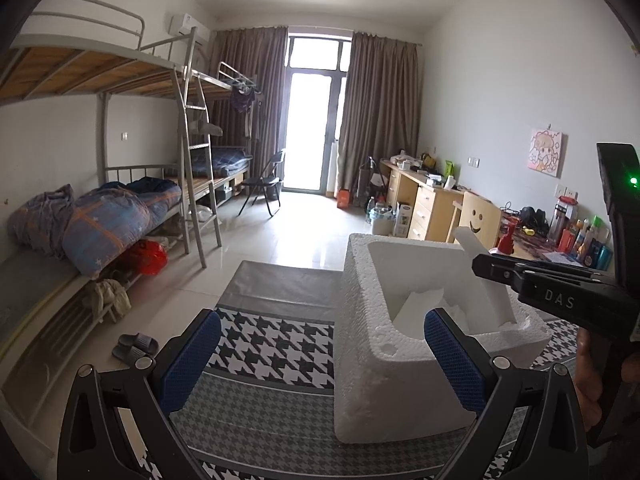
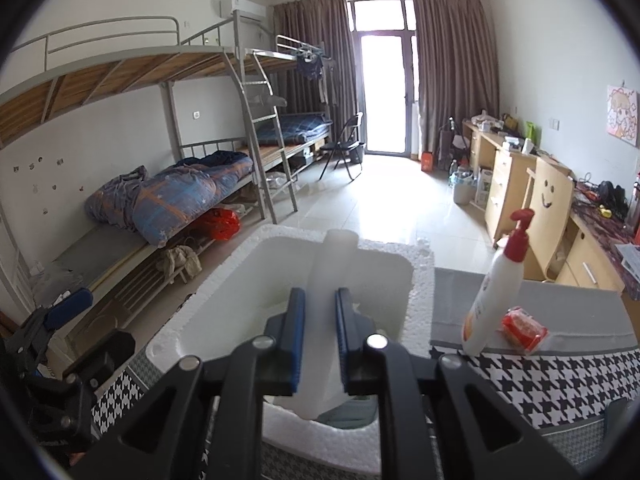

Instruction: Organize soft objects

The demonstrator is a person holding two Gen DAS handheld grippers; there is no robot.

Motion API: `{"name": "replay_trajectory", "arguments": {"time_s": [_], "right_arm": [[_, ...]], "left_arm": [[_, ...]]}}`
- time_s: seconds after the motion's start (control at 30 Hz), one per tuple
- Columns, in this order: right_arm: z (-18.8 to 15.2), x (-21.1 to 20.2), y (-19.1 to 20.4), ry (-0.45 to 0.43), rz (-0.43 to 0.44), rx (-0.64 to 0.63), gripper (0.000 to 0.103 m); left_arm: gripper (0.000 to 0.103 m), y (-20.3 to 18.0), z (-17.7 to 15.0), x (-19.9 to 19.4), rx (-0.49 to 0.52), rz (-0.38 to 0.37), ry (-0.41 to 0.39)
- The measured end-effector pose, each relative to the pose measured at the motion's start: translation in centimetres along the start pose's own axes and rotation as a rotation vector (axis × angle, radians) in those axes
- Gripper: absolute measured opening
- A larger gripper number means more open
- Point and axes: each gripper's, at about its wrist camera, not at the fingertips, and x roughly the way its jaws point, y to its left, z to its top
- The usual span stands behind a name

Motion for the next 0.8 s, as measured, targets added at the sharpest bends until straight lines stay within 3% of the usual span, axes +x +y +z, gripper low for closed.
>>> {"name": "replay_trajectory", "arguments": {"time_s": [0.1,0.17,0.23,0.27,0.8], "right_arm": [[0.0,0.3,-0.1,0.002,-0.005,-0.003,0.031],[0.0,0.0,-0.3,-0.003,0.001,-0.011,0.057],[0.2,-0.4,-0.4,-0.027,-0.003,0.004,0.076],[0.2,-0.7,-0.4,-0.040,-0.004,0.007,0.080],[-0.6,-3.4,-0.8,-0.081,-0.022,0.004,0.080]], "left_arm": [[0.102,0.2,-0.1,-0.1,0.001,0.002,0.000],[0.102,0.5,-0.1,-0.3,-0.006,0.005,-0.008],[0.102,0.6,0.0,-0.4,-0.008,0.005,-0.007],[0.102,0.6,0.1,-0.4,-0.008,0.007,-0.009],[0.102,-1.1,0.4,-2.1,0.017,-0.022,-0.037]]}}
